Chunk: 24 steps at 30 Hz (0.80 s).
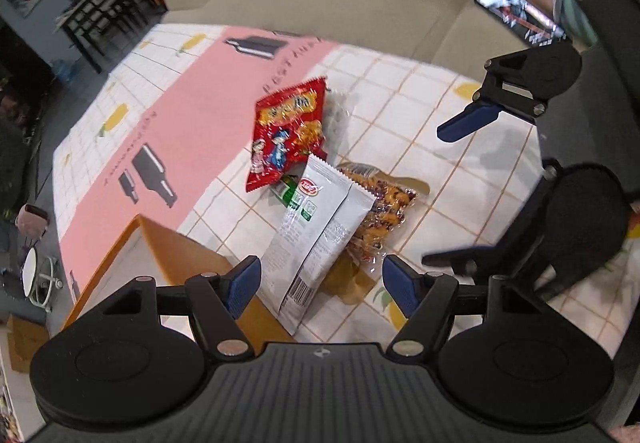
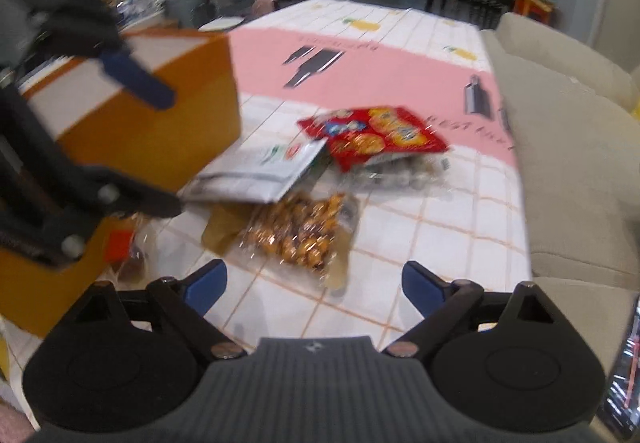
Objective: Organize snacks
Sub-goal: 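Grasp the white packet with the left tool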
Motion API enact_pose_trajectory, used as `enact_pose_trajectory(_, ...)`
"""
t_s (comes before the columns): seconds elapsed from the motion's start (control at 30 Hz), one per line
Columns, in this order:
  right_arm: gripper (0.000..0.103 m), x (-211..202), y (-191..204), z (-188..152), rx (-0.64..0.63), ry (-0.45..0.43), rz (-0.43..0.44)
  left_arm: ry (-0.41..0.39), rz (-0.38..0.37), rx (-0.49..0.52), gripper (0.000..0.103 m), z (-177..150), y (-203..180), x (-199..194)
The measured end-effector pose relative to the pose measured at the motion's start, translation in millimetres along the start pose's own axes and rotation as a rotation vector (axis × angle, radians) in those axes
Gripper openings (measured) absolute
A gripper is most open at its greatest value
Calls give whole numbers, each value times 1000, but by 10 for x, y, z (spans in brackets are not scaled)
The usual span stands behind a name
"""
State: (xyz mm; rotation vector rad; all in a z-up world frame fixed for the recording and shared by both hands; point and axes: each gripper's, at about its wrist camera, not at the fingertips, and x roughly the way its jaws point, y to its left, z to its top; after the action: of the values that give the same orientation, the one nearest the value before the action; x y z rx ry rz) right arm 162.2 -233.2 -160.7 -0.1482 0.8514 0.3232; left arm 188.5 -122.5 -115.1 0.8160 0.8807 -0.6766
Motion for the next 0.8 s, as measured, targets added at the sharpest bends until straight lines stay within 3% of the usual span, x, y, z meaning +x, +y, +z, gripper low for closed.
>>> enact_pose_trajectory(0.17,91,211,74,-28,-92,19,-12,91,43,44,82,61,-57,338)
enact_pose_trajectory(0.23,90,273,69,-25,-89,30,-8,113,63,61,81,73,-88,427)
enact_pose_trajectory(0.3,81,312,47,-25,-71,41,3,122,66,62,80,87,-100,495)
enact_pose_trajectory(0.43,79,346,59,-35,-74,52,4,142,85,62,75,102,-127,623)
enact_pose_trajectory(0.67,57,369,72,-48,-53,53,20,152,109,25,40,105,-119,677)
enact_pose_trajectory(0.77,42,352,64,-37,-45,57,3,128,114,-19,32,86,-89,619)
enact_pose_trajectory(0.8,41,346,53,-33,-39,58,-1,121,111,-35,26,84,-81,595)
